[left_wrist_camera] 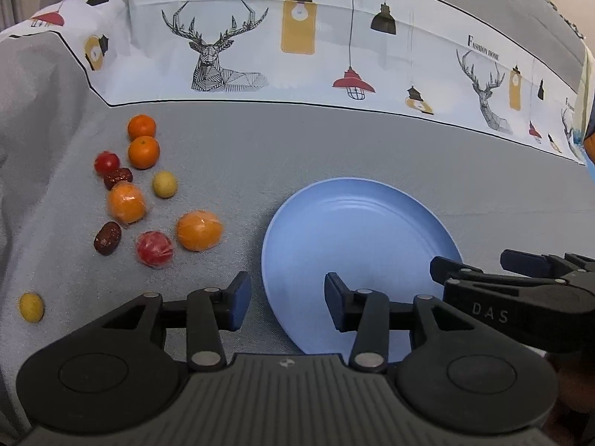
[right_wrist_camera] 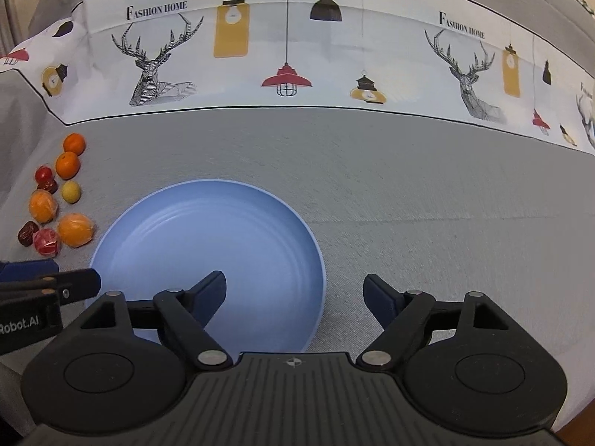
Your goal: Organize fruits
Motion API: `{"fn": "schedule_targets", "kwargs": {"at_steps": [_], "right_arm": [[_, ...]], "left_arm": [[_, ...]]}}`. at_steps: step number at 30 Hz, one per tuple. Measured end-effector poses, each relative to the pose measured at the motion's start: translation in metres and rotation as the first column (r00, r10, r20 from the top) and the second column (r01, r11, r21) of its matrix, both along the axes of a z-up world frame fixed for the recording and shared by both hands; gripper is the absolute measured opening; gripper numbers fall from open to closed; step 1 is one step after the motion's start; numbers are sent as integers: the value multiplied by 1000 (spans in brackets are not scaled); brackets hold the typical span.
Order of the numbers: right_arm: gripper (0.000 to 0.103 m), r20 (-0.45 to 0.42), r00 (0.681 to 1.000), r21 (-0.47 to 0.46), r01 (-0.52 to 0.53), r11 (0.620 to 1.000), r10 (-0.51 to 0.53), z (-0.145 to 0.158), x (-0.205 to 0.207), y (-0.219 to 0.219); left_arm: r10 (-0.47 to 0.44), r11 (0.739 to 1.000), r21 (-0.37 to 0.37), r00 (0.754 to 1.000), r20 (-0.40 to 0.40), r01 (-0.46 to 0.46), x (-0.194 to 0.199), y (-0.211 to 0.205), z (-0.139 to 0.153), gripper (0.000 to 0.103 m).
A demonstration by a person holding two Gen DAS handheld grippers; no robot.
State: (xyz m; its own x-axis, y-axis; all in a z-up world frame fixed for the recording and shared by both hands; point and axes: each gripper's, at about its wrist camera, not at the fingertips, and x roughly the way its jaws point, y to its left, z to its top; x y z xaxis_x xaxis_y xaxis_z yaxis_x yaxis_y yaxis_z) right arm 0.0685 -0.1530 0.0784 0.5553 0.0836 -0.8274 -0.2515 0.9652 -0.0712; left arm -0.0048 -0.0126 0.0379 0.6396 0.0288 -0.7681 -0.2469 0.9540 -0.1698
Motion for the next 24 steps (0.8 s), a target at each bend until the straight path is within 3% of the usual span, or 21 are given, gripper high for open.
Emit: {"fn": "schedule_targets", "kwargs": {"at_steps": [6, 11, 24], "right_arm": [[81, 18, 998, 25, -55, 998, 55, 6, -1, 0], [78, 8, 998, 22, -56, 998, 55, 5, 0, 0], [76, -4, 998, 63, -67, 996, 67, 7, -1, 1]], "left_arm": [[-7, 1000, 7, 1000, -16, 7, 0, -4, -2, 48], [-6, 1000, 30, 1000, -28, 7, 1, -3, -1, 48], [-34, 999, 5, 999, -21, 34, 1, -7, -1, 48]]}}
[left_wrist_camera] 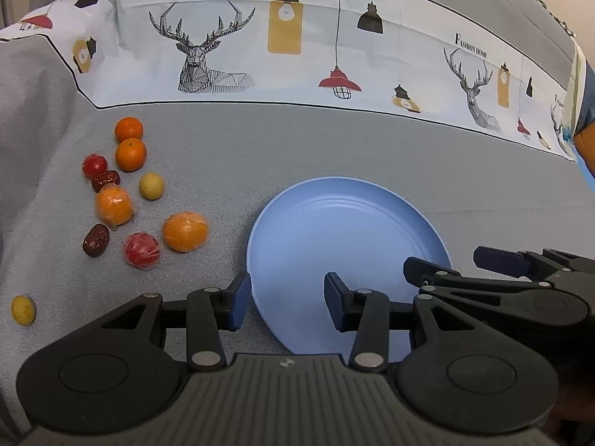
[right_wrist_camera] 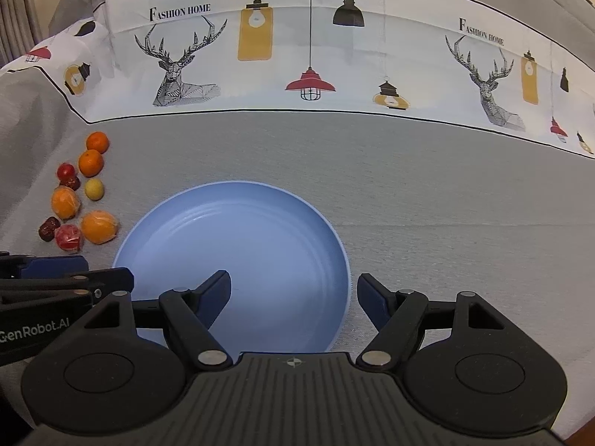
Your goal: Organize fruits
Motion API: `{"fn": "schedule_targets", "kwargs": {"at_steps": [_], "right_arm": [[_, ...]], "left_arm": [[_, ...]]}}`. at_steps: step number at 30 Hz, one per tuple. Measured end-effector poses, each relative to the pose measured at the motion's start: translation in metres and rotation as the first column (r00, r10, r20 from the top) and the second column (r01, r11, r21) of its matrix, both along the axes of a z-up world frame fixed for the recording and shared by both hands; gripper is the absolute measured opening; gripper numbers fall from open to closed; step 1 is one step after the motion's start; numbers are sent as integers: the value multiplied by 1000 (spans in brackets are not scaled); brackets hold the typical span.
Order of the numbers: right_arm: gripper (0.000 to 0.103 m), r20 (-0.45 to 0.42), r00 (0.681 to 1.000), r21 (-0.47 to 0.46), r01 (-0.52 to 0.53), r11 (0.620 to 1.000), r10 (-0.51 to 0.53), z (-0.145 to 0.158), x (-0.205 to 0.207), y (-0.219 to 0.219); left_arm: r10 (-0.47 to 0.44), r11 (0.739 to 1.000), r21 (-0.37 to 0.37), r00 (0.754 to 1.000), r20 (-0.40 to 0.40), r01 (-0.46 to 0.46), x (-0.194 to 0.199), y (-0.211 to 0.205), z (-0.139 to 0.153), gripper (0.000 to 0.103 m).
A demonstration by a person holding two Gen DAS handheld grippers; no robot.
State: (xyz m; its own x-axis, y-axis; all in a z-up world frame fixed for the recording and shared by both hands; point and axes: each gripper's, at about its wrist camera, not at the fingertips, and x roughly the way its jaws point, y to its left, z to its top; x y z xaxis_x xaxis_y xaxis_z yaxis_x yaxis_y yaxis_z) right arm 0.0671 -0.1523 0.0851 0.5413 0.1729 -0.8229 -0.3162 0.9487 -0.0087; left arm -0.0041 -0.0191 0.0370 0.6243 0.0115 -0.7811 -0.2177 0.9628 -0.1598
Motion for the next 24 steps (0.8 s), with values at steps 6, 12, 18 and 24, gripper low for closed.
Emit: {"fn": "schedule_targets", "kwargs": {"at_steps": [6, 12, 18, 24], "right_arm": [[76, -17, 999, 21, -29, 999, 30, -1, -2, 5], [74, -27, 999, 18, -32, 999, 32, -2, -2, 7], [71, -35, 999, 40, -24, 999, 25, -2, -1, 5], [70, -30, 999, 20, -30, 999, 31, -3, -2, 7]], "left_arm": [[17, 1000, -7, 1000, -2, -17, 0, 3, 0, 48], [5, 1000, -23, 1000, -10, -5, 1, 3, 0, 48], [11, 1000, -6, 1000, 5, -11, -1, 2, 1, 48], [8, 1000, -5, 1000, 10, -8, -1, 1, 3, 48]]}}
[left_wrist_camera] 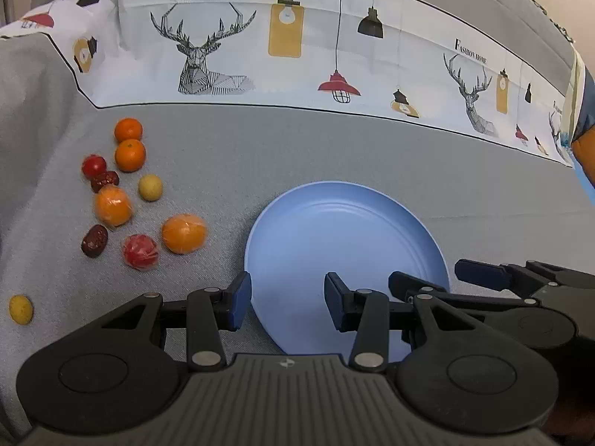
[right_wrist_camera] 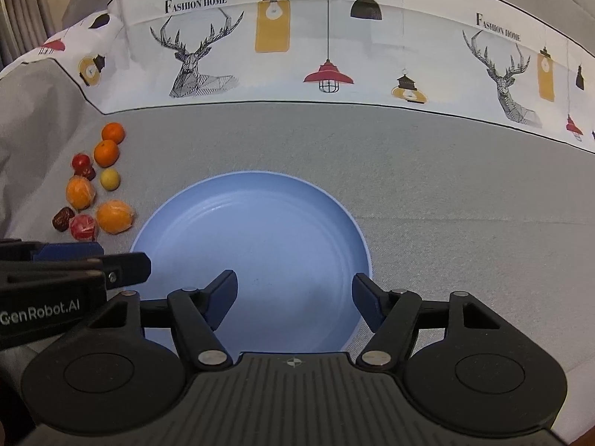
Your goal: Organize fruits
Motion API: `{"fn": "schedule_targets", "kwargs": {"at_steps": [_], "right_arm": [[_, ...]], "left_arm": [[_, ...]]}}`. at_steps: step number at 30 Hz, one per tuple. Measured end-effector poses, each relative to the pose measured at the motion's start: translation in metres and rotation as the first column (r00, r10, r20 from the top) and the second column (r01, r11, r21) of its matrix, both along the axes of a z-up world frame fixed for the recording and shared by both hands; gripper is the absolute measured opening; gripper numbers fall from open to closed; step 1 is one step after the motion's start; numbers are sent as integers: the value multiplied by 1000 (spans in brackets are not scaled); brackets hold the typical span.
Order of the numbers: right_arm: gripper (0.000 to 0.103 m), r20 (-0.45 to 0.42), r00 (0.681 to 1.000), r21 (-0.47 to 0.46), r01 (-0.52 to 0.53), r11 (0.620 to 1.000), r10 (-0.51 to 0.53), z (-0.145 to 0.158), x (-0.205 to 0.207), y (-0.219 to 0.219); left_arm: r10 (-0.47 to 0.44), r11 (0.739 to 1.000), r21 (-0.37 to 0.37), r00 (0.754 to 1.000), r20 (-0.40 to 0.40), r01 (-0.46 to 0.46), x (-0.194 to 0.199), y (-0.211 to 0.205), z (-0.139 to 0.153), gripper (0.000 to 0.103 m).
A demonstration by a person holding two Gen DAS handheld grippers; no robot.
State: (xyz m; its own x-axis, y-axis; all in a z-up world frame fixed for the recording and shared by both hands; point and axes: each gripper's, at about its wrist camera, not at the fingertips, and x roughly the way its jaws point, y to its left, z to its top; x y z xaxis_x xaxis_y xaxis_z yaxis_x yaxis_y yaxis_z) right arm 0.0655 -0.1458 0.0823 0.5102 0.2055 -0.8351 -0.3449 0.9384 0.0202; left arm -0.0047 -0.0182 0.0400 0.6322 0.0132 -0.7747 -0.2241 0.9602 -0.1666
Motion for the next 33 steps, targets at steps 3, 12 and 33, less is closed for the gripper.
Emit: {"fn": "schedule_targets", "kwargs": {"at_steps": [3, 12, 33], "right_arm": [[68, 8, 1000, -3, 9, 1000, -9, 0, 0, 0], [42, 24, 1000, 73, 5, 997, -7, 7, 0, 9], [52, 20, 980, 208, -196, 958, 196, -3, -1, 105]], "left_arm": [[38, 999, 30, 999, 17, -38, -2, 5, 4, 41], [355, 926, 137, 935, -3, -351, -16, 61, 7, 17], [631, 760, 270, 770, -93, -591, -57, 150, -21, 51]]}}
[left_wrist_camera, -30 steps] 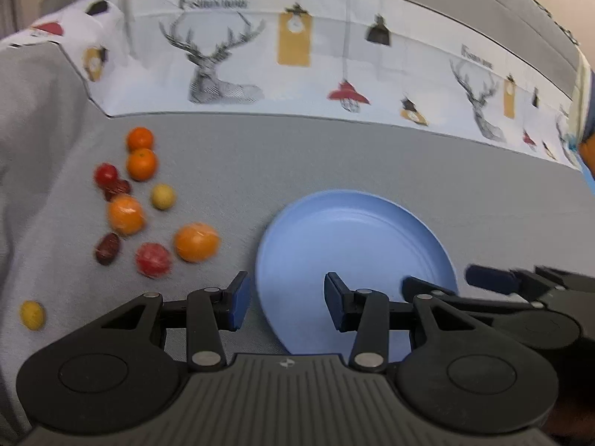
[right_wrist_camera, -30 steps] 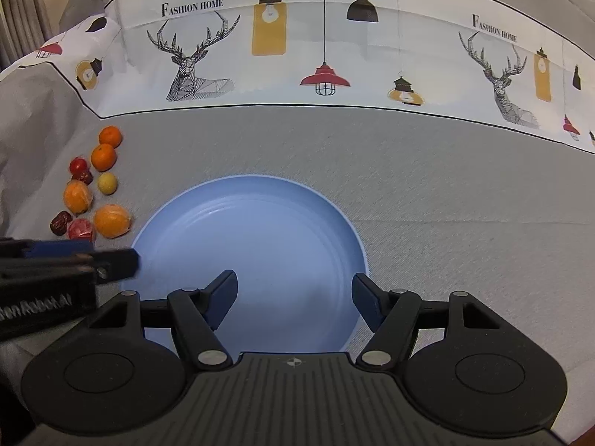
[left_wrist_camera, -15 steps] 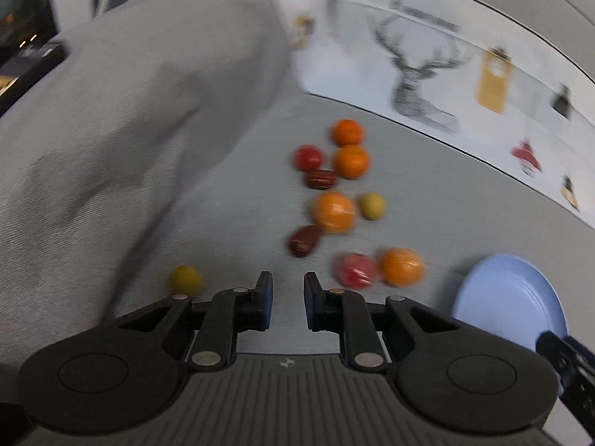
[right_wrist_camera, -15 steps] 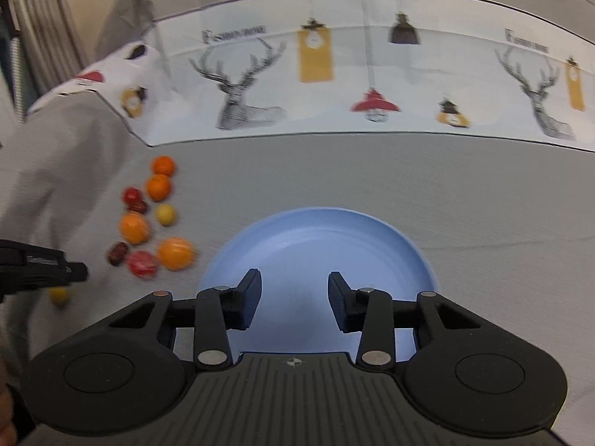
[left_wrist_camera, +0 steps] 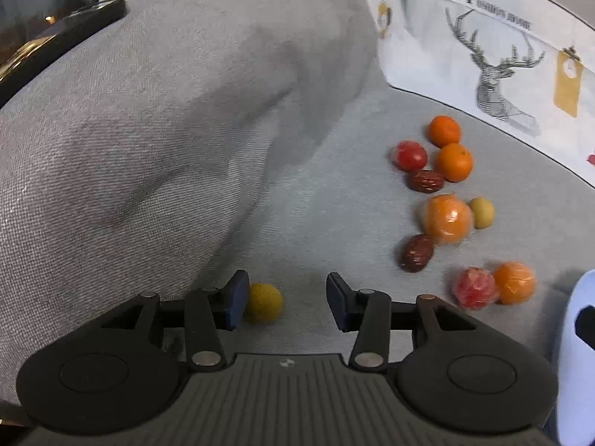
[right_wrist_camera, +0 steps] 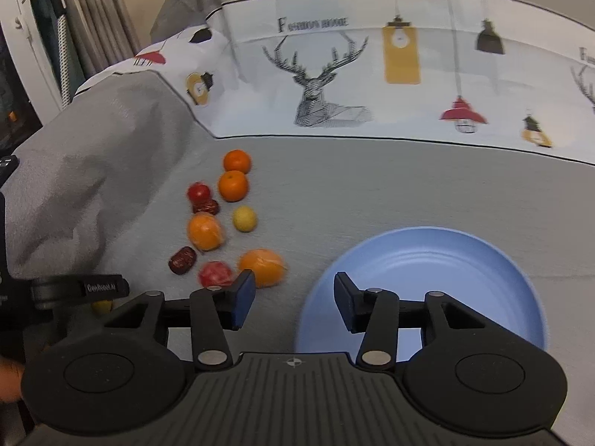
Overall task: Organize fruits
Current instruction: 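Reach the left tool to the yellow fruit while the right tool reaches the wrapped mandarin, then grasp the yellow fruit with the left tool while the right tool grasps the wrapped mandarin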
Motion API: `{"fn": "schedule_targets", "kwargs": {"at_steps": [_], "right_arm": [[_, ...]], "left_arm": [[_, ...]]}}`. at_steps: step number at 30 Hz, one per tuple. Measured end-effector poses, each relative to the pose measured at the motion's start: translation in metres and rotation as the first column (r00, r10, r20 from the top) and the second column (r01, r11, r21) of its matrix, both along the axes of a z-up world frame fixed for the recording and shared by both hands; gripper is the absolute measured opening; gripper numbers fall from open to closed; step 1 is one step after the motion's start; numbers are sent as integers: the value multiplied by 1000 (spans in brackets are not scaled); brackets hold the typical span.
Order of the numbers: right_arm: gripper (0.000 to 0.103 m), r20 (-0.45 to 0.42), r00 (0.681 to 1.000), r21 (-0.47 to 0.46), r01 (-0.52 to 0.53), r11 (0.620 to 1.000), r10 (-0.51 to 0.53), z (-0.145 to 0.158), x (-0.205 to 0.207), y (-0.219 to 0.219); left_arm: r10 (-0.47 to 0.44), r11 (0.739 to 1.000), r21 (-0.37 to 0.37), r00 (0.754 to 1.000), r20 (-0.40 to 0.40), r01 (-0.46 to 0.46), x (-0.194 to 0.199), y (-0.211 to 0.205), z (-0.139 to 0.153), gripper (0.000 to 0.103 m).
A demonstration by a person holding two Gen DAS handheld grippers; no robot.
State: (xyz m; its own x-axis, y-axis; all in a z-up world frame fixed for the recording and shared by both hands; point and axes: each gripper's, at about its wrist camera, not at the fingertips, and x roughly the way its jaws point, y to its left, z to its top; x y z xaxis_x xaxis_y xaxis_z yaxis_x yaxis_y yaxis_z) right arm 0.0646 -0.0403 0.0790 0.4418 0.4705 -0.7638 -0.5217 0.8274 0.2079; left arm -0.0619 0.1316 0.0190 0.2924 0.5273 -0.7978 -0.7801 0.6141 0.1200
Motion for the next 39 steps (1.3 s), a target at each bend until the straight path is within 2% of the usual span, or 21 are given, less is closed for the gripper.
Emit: {"fn": "schedule_targets", "kwargs": {"at_steps": [7, 8, 10, 15, 19, 21, 23, 26, 30, 39], "right_arm": [[59, 38, 997, -67, -69, 995, 72, -21, 13, 44], [60, 39, 996, -79, -77, 994, 80, -25, 15, 47], [60, 33, 995, -107, -89, 990, 93, -33, 19, 54], [60, 1, 995, -113, -104, 988, 104, -48, 28, 61], [54, -5, 992, -104, -122, 987, 122, -49, 29, 62], [51, -10, 991, -99, -132, 986, 131, -48, 28, 62], [44, -16, 990, -97, -144, 985, 144, -49, 27, 61], [41, -19, 988, -108, -157, 982, 156, -51, 26, 62], [40, 5, 988, -92, -155, 984, 156, -43, 25, 61], [40, 101, 990, -8, -102, 995, 102, 7, 22, 32]], "left_arm": [[12, 1000, -2, 999, -35, -12, 0, 8, -9, 50], [12, 1000, -8, 999, -43, -12, 3, 10, -12, 48], [11, 1000, -3, 999, -52, -11, 4, 10, -14, 29], [-50, 999, 4, 999, -20, 50, 9, 2, -15, 26], [-143, 988, -45, 988, 65, 146, 12, -9, -8, 26], [-178, 980, -70, 981, 75, 184, 15, -15, -9, 27], [-184, 975, -109, 980, 79, 192, 16, -16, -11, 27], [-161, 973, -157, 984, 76, 172, 16, -13, -16, 27], [-158, 973, -156, 984, 82, 170, 13, -11, -12, 27], [-182, 966, -161, 974, 134, 203, 17, -20, 6, 27]]}}
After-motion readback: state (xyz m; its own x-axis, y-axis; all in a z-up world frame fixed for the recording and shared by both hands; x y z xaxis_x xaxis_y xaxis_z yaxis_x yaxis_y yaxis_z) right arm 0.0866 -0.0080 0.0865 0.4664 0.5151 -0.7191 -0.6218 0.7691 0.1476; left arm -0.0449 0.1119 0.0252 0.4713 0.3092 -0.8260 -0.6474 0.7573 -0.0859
